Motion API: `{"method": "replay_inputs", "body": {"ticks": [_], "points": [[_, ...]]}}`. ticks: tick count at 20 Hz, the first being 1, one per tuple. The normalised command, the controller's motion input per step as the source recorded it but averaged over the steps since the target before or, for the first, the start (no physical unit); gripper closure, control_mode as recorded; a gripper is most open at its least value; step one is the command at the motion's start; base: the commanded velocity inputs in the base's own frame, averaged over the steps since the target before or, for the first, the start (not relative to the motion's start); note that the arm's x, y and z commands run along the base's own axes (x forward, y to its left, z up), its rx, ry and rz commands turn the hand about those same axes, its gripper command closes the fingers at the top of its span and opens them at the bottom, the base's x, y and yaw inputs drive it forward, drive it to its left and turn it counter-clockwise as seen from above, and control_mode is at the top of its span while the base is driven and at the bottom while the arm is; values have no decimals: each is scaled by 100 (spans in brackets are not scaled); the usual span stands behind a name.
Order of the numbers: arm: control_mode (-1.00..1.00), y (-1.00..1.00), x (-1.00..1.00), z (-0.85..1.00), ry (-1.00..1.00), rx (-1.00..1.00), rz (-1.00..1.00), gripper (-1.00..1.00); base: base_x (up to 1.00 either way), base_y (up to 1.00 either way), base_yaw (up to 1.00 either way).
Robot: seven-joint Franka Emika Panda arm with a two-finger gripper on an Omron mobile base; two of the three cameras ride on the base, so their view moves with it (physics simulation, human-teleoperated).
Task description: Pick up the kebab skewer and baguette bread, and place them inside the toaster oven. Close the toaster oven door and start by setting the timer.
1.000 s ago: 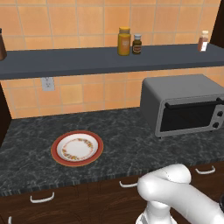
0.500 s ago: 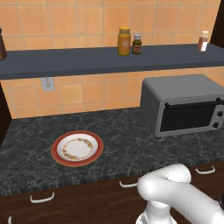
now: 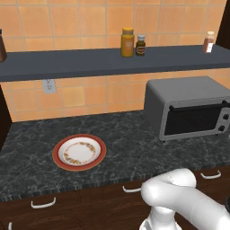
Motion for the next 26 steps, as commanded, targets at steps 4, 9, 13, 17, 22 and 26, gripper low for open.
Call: {"method": "replay_inputs", "body": {"ticks": [4, 9, 13, 17, 22, 26], "points": [[-100, 0, 2, -9, -4, 1, -1, -100, 0, 0, 0], [-100, 0, 9, 18, -7, 9, 0, -100, 0, 0, 0], [-100, -11, 4, 6, -3, 11, 0, -100, 0, 0, 0], [-100, -7, 0, 2, -2, 10, 0, -100, 0, 0, 0], [-100, 0, 4, 0, -20, 8, 0, -100, 0, 0, 0], [-100, 1, 5, -3, -20, 4, 0, -100, 0, 0, 0]]}}
